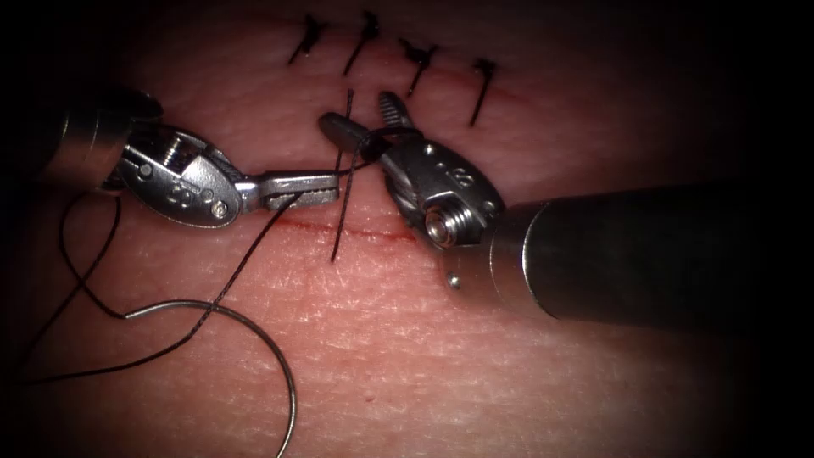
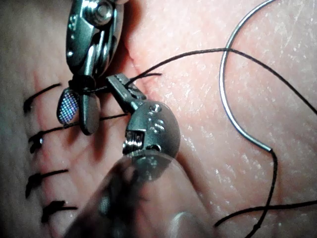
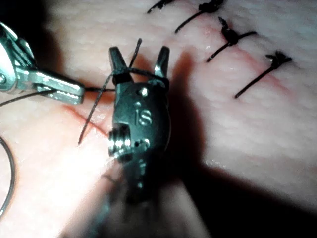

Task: Wound Closure
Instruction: Grasp the short end of the suture with the right tool.

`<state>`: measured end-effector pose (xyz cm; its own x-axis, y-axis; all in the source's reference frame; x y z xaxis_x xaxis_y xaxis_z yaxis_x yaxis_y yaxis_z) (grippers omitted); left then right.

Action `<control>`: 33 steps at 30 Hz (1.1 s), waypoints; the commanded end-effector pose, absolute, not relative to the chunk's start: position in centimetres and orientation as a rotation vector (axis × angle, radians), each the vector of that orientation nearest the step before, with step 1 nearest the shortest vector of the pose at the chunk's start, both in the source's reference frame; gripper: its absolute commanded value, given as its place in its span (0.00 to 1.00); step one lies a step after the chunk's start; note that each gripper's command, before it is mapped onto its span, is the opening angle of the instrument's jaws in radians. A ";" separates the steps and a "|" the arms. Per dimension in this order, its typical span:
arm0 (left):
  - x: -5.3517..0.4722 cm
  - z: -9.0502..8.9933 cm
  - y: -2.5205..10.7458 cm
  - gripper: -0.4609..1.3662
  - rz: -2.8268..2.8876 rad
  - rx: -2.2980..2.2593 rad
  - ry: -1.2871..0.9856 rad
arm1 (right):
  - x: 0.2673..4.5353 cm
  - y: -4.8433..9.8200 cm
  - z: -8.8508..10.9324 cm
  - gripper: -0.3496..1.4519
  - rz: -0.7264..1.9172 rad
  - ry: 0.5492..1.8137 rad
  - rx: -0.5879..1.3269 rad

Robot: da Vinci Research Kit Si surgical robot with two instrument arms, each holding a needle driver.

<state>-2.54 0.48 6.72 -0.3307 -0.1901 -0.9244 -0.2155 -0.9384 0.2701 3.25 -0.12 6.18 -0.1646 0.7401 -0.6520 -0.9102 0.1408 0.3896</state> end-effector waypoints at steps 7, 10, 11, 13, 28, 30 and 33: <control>-2.54 6.7 0.5 0.06 2.500 -1.812 0.537 | 3.26 -0.1 6.2 0.79 1.478 0.924 -0.241; -2.53 6.8 0.5 0.06 2.504 -1.811 0.536 | 3.28 -0.1 6.2 0.79 1.476 0.924 -0.236; -2.53 6.8 0.5 0.06 2.504 -1.811 0.536 | 3.28 -0.1 6.2 0.79 1.476 0.924 -0.236; -2.53 6.8 0.5 0.06 2.504 -1.812 0.536 | 3.30 -0.1 6.2 0.78 1.474 0.928 -0.232; -2.52 6.8 0.5 0.06 2.504 -1.816 0.534 | 3.35 0.0 6.2 0.72 1.471 0.934 -0.226; -2.52 6.8 0.5 0.06 2.504 -1.817 0.534 | 3.36 0.0 6.2 0.71 1.470 0.935 -0.224; -2.51 6.8 0.5 0.06 2.504 -1.818 0.533 | 3.36 0.0 6.2 0.71 1.469 0.937 -0.222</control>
<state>-2.51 0.51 6.79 -0.3301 -0.1951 -0.9236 -0.2051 -0.9402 0.2720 3.36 -0.04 6.25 -0.1657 0.7421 -0.6494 -0.9015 0.1530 0.4049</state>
